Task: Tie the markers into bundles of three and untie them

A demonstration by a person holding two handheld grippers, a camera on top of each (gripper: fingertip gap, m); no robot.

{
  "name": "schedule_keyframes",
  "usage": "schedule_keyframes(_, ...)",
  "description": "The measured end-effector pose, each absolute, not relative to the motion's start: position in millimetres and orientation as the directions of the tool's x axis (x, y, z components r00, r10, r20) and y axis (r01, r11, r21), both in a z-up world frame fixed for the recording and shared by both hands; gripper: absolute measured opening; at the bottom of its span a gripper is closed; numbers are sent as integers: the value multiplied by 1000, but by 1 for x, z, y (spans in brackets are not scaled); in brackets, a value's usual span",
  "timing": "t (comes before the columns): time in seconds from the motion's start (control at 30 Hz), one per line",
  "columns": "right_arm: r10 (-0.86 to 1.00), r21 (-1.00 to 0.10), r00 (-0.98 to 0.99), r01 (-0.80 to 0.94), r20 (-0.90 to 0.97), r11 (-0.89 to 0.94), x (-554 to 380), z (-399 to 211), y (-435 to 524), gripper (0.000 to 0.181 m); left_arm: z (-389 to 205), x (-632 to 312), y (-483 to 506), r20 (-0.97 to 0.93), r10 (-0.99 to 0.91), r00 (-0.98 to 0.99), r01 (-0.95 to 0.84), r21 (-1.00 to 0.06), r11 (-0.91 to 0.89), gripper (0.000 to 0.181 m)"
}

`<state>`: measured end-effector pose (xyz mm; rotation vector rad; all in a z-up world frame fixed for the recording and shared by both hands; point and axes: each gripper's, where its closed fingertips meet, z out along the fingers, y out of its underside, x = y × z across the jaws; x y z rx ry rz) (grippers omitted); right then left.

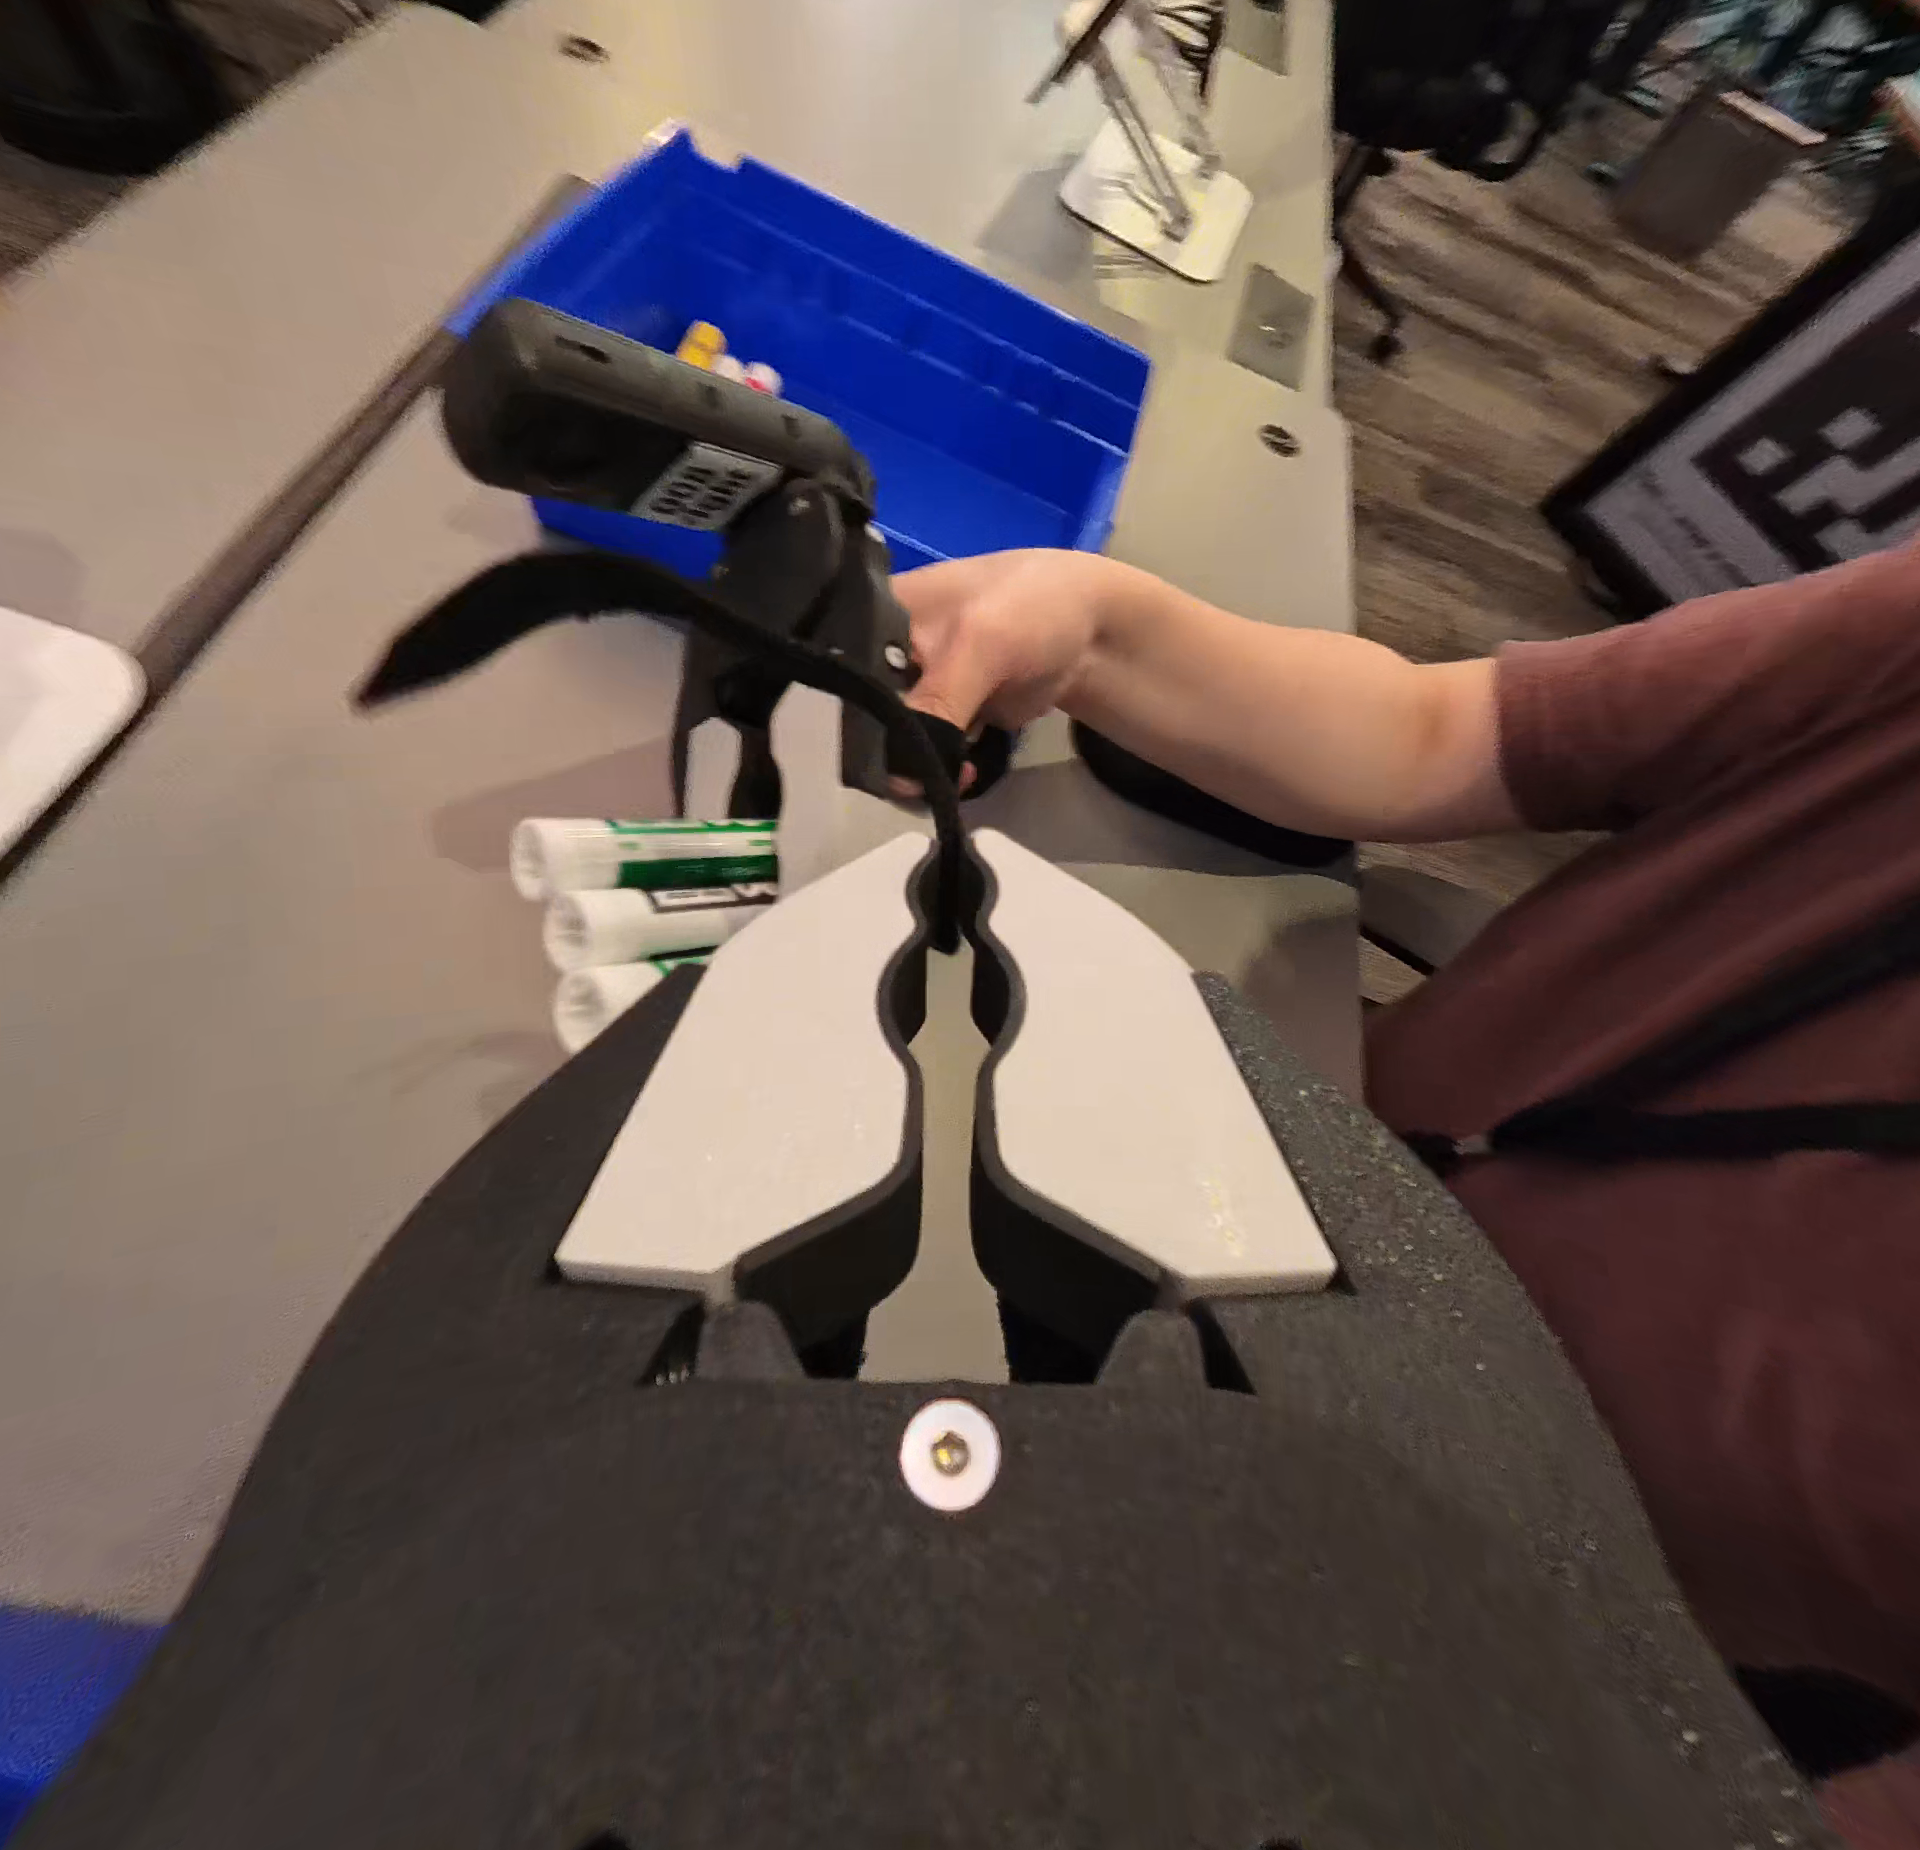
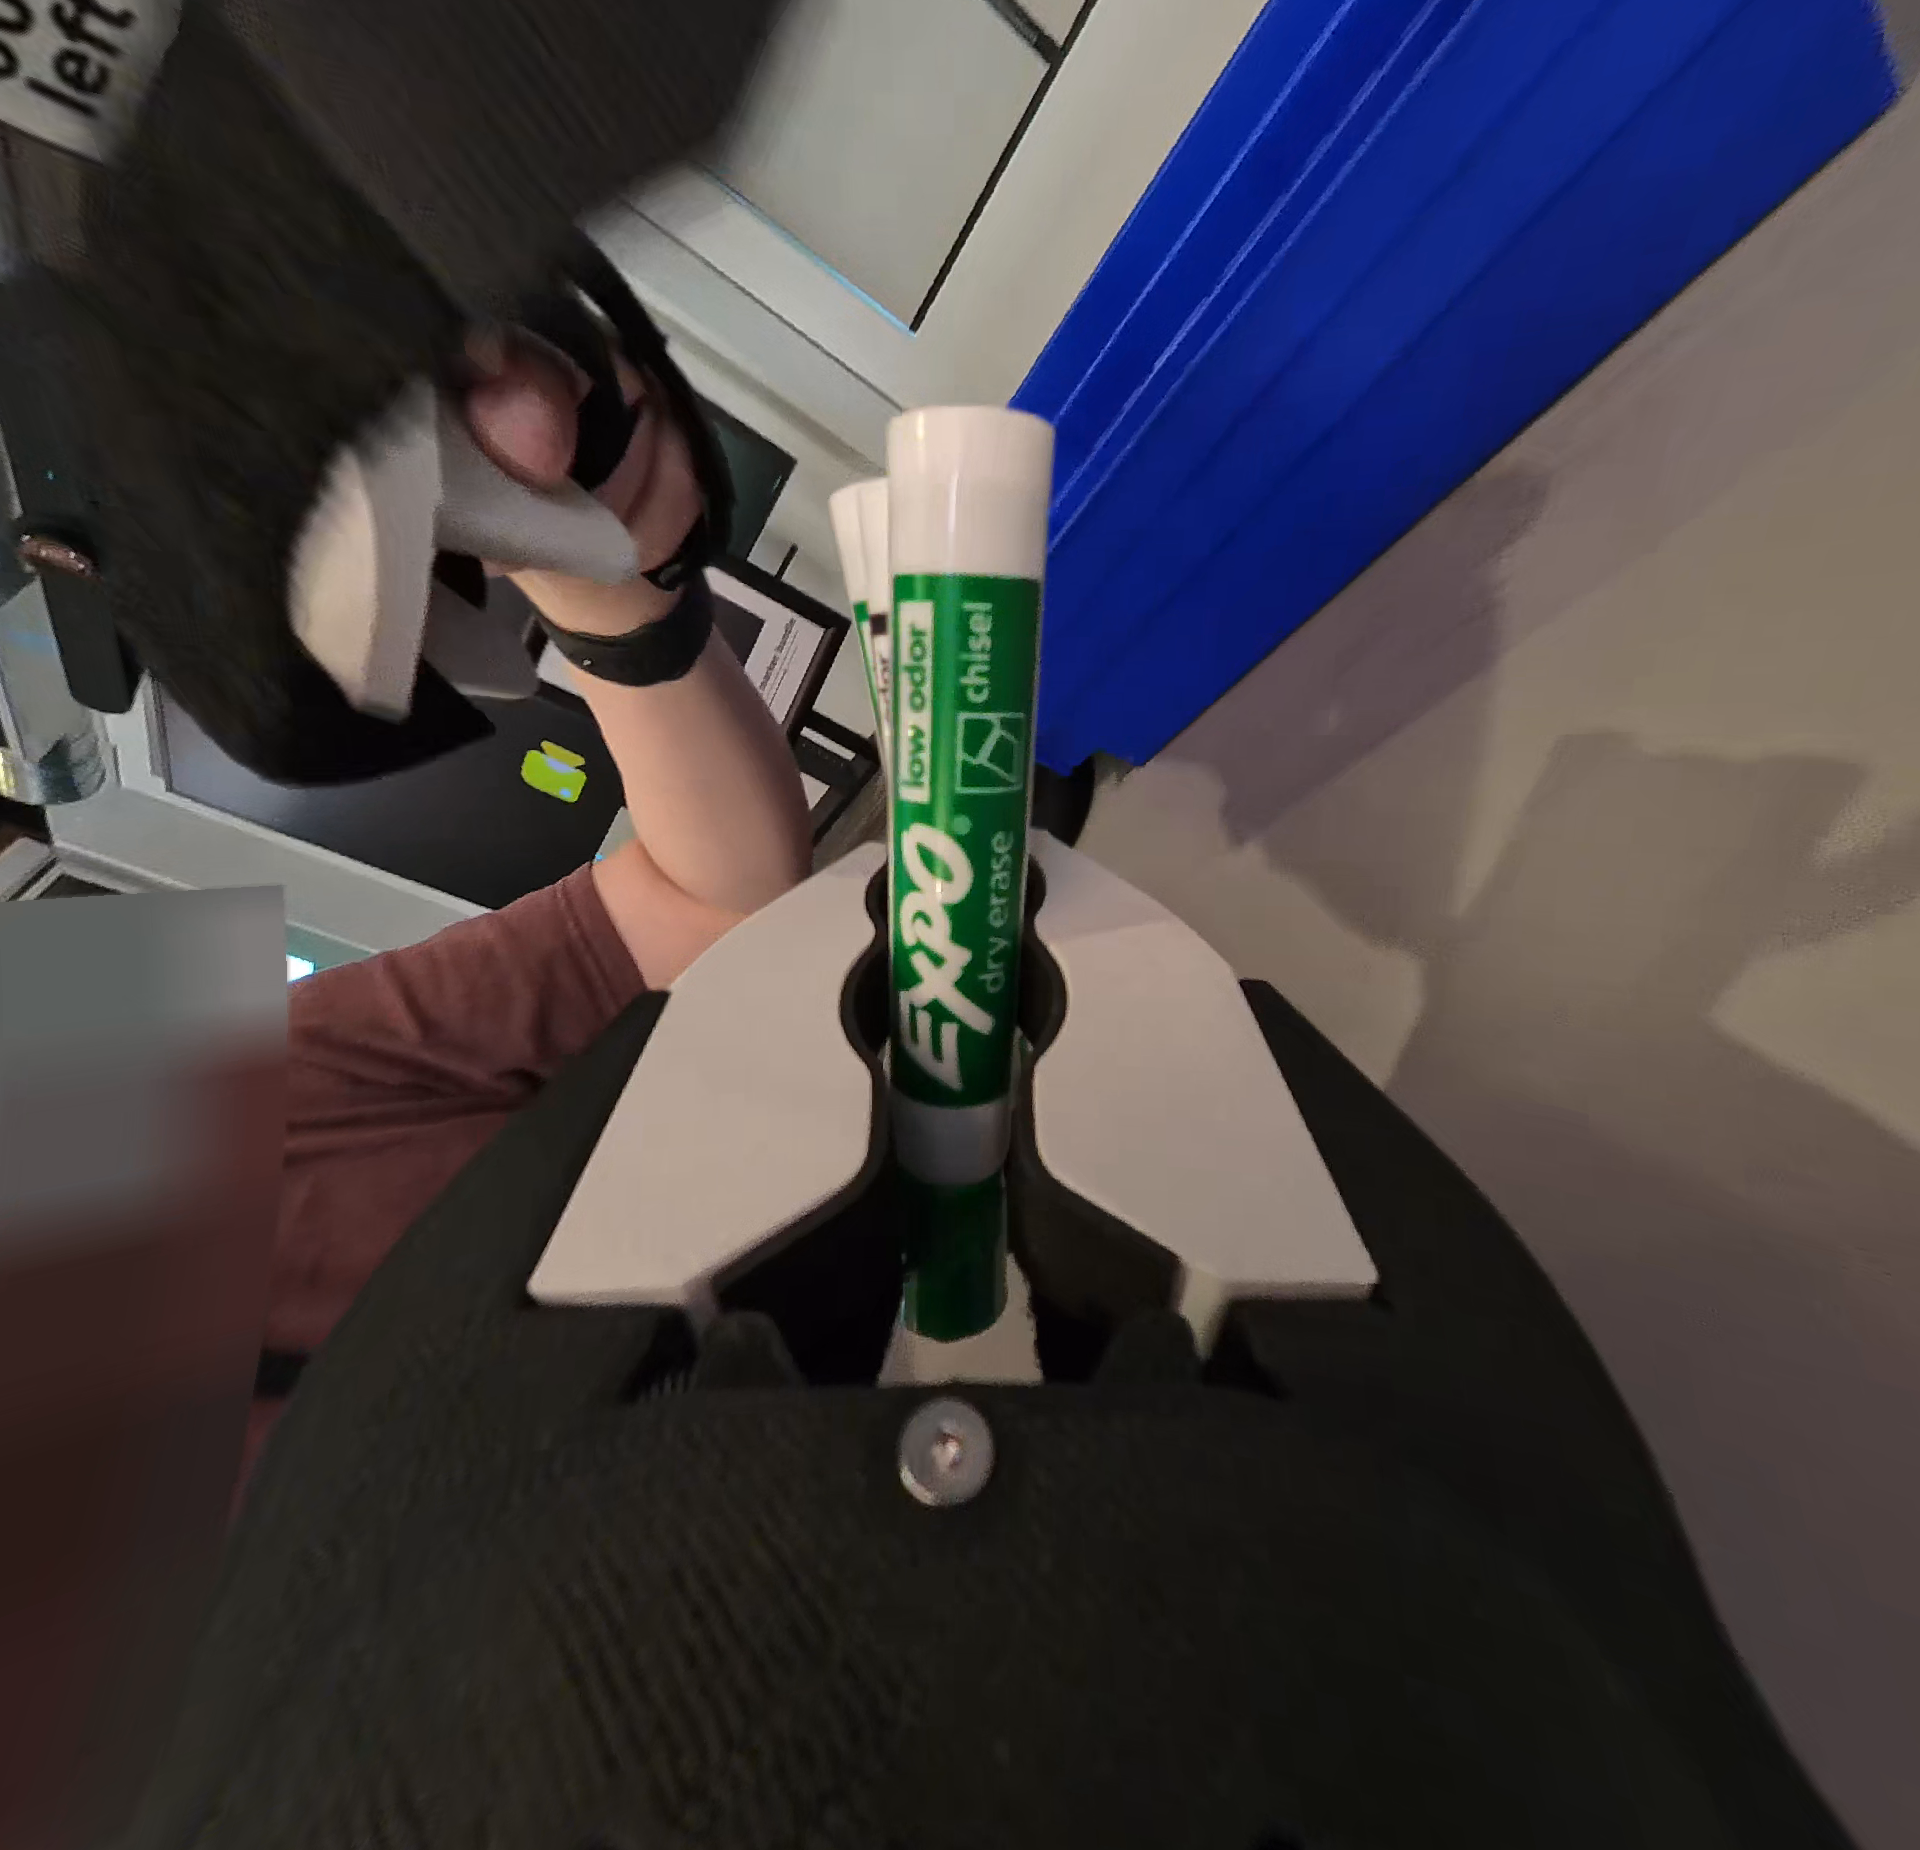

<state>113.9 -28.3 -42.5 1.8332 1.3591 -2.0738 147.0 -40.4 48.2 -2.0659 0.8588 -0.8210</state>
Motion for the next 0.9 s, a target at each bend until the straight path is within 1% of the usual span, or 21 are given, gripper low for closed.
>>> schedule_keyframes(0.1,483,-558,-299,583,-823,-590,115,-45,-32,20,33,146,-46,319,-768,555,-298,-786,-542,2)
schedule_keyframes(0.27,498,-583,-324,592,-805,-557,117,-43,-36,20,23,147,-56,448,-764,465,-233,-770,-594,2)
schedule_keyframes(0.4,503,-582,-320,604,-803,-544,117,-44,-39,19,10,140,-50,436,-735,520,-238,-752,-615,2)
schedule_keyframes(0.57,505,-583,-319,602,-802,-546,120,-41,-36,19,0,137,-57,461,-720,519,-238,-731,-640,2)
schedule_keyframes(0.73,515,-571,-300,634,-803,-522,125,-45,-38,19,-4,134,-55,469,-708,528,-201,-741,-641,3)
schedule_keyframes(0.9,516,-560,-291,657,-806,-505,130,-48,-39,20,-24,134,-55,461,-692,556,-199,-735,-649,5)
